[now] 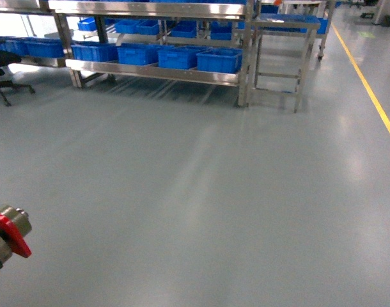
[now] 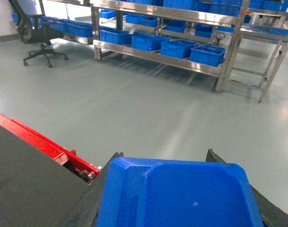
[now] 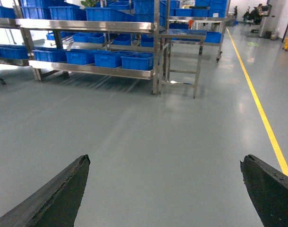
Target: Pick blue part to blue bin on bottom shelf
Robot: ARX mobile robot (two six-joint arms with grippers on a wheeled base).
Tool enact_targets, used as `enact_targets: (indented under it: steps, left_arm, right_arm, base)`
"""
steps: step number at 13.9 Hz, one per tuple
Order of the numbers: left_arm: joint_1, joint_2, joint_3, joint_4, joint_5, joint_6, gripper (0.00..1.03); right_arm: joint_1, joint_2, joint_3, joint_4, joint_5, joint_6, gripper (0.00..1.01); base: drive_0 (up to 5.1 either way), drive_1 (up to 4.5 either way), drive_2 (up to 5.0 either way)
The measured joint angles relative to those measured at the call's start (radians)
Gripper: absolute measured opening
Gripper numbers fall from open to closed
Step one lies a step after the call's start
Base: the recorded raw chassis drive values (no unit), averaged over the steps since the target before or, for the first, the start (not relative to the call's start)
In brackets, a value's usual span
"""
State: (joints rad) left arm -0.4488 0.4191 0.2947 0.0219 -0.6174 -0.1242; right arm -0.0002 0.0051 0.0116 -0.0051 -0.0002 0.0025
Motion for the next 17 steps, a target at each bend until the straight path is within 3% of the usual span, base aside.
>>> enact_targets:
  steps: [17]
  left_arm:
    - [0.0,0.0,0.0,0.0,0.0,0.0,0.43]
  right_arm:
    - [0.0,0.0,0.0,0.0,0.0,0.0,0.98]
  base:
    - [-1.5,-1.5,-1.5]
